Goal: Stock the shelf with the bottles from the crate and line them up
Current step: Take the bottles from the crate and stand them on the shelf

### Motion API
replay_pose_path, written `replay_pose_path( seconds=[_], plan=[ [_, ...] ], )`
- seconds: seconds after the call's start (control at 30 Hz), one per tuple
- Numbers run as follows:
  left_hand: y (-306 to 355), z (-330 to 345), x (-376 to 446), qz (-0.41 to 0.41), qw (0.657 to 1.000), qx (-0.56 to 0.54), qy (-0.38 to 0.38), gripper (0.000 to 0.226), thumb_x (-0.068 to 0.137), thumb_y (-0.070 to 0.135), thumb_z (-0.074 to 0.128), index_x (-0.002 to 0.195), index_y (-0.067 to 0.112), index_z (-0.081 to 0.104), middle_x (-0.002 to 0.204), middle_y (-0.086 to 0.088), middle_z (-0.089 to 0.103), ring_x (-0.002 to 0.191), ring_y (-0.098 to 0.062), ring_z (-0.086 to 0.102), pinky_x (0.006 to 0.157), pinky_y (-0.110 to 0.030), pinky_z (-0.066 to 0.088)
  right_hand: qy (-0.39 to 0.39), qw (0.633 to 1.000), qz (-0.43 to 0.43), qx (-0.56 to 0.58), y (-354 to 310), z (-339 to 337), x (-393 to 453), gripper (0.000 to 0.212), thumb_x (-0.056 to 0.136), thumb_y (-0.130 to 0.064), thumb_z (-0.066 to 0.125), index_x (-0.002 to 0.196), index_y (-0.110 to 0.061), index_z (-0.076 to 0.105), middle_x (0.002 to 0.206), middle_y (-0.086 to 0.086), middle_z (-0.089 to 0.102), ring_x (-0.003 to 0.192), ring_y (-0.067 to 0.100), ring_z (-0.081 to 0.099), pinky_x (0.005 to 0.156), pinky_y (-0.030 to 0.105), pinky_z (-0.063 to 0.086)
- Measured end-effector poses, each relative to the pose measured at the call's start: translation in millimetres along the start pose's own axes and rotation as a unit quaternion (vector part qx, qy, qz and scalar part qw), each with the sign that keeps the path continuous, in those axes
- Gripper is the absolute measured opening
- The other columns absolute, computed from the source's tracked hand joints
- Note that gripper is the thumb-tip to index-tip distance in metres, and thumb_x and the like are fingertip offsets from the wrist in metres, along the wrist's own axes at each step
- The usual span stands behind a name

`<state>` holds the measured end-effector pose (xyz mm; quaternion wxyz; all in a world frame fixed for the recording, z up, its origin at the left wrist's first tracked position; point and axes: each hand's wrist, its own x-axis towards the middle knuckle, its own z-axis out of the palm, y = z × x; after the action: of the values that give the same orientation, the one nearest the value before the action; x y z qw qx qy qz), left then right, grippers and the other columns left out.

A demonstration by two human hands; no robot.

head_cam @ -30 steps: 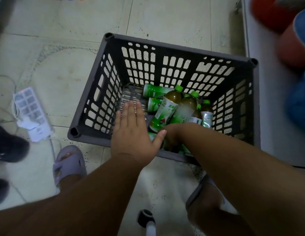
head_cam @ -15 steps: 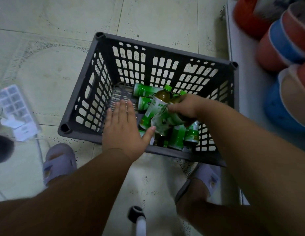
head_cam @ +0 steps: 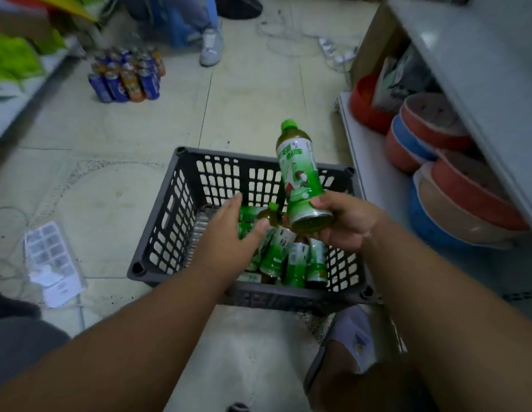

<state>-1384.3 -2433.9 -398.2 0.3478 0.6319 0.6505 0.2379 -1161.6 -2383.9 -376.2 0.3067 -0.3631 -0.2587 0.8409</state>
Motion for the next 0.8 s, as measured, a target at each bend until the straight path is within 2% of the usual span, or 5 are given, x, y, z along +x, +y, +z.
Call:
replay_pose_path(
  seconds=[0.2,0.4,0.53,0.63,0.8],
  plan=[
    [92,-35,-37,0.109,0.993,-0.043,-0.017,0.087,0.079,0.062,0.064,0.152,0.039,0.023,0.156,0.009,0.031,0.141,-0.013,0.031,0.111,-0.038,0.031,0.015,0.978,-0.193,-0.080,-28,57,-70,0.070,0.069,-0.001,0.073,0.134,-0.001,0.048,0.103,0.015,0.061,0.091,0.026,0.064,0.077,0.036,0.057],
    [146,-49,-77,0.181,0.981,-0.068,0.010,0.098,0.066,0.077,0.055,0.151,0.040,0.023,0.154,0.015,0.033,0.137,-0.003,0.031,0.109,-0.034,0.031,0.051,0.951,-0.305,0.006,-43,94,-127,0.073,0.083,-0.039,0.069,0.143,-0.005,0.046,0.108,0.013,0.069,0.092,0.023,0.070,0.075,0.036,0.057],
    [163,-47,-84,0.196,0.977,-0.086,0.012,0.107,0.061,0.091,0.049,0.151,0.040,0.022,0.153,0.017,0.034,0.136,-0.002,0.033,0.110,-0.040,0.035,0.048,0.940,-0.336,0.022,-55,99,-152,0.067,0.081,-0.021,0.070,0.140,-0.001,0.045,0.112,0.021,0.064,0.098,0.033,0.068,0.078,0.046,0.057],
    [169,-36,-84,0.211,0.973,-0.090,-0.022,0.113,0.055,0.094,0.049,0.151,0.041,0.022,0.153,0.019,0.033,0.137,0.000,0.032,0.111,-0.040,0.034,0.120,0.912,-0.391,0.007,-61,94,-167,0.061,0.081,-0.020,0.072,0.135,-0.005,0.049,0.109,0.020,0.066,0.095,0.034,0.069,0.078,0.048,0.058],
    [193,-5,-80,0.255,0.960,-0.058,-0.101,0.115,0.056,0.092,0.051,0.152,0.040,0.017,0.158,0.017,0.024,0.141,-0.005,0.025,0.114,-0.041,0.030,0.312,0.837,-0.431,-0.130,-64,68,-214,0.053,0.077,-0.018,0.079,0.125,-0.019,0.056,0.120,0.011,0.069,0.110,0.030,0.068,0.095,0.053,0.054]
  ],
)
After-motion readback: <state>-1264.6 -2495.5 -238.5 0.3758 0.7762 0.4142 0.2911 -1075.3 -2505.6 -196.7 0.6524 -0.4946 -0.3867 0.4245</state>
